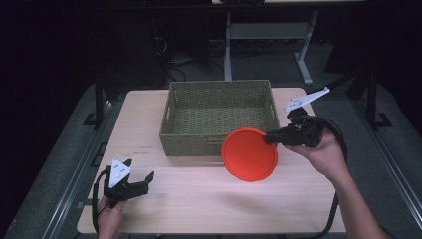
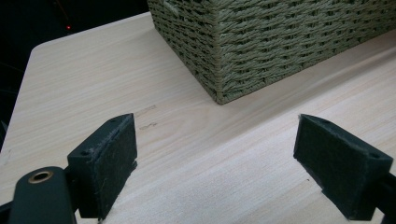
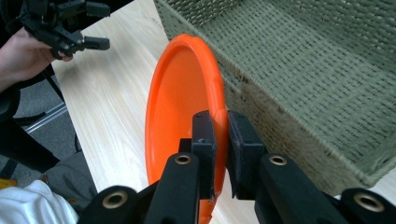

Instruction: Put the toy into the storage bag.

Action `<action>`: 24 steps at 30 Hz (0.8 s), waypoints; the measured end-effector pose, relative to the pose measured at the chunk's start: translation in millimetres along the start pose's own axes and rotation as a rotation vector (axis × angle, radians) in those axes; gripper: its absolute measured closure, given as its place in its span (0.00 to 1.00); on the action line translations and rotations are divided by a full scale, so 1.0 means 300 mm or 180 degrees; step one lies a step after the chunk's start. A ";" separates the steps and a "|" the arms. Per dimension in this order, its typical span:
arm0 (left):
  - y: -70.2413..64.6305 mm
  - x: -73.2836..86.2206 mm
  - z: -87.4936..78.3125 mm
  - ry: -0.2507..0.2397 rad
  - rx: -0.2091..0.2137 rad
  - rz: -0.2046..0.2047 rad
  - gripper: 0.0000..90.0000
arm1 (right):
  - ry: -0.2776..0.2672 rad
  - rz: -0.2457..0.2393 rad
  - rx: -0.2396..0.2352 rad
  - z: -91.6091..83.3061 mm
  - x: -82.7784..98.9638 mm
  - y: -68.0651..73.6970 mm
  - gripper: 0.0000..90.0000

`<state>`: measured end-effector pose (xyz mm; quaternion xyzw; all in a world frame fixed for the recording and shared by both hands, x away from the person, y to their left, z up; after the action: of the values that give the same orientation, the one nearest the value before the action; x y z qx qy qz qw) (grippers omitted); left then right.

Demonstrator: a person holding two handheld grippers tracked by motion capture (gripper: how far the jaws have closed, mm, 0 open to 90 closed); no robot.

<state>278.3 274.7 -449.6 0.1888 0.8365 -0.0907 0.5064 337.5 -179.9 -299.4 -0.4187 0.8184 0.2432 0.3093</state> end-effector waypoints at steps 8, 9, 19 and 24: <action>0.002 0.000 0.000 -0.0002 0.0004 -0.0009 0.14 | -0.0019 0.0006 0.0037 -0.022 -0.056 -0.017 0.91; 0.002 0.000 0.000 -0.0004 0.0002 -0.0012 0.14 | -0.0012 -0.0005 0.0050 -0.024 -0.064 -0.019 0.91; 0.001 0.000 0.004 0.0016 0.0010 0.0012 0.14 | -0.0016 -0.0014 0.0091 -0.025 -0.150 -0.037 0.91; 0.000 0.000 0.001 0.0000 0.0017 0.0004 0.14 | -0.0014 0.0001 0.0078 -0.027 -0.165 -0.054 0.91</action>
<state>278.5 274.6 -449.8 0.1907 0.8361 -0.0927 0.5059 371.4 -167.3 -260.8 -0.4142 0.8208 0.2341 0.3162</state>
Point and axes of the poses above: each handheld gripper's, and its own axes: z roughly forward along the jaws, x roughly out of its underside, y roughly to its left, the point moved 3 cm from there along z, roughly forward along the jaws, and after that the axes turned 6 degrees about -z, right-handed, at the moved point
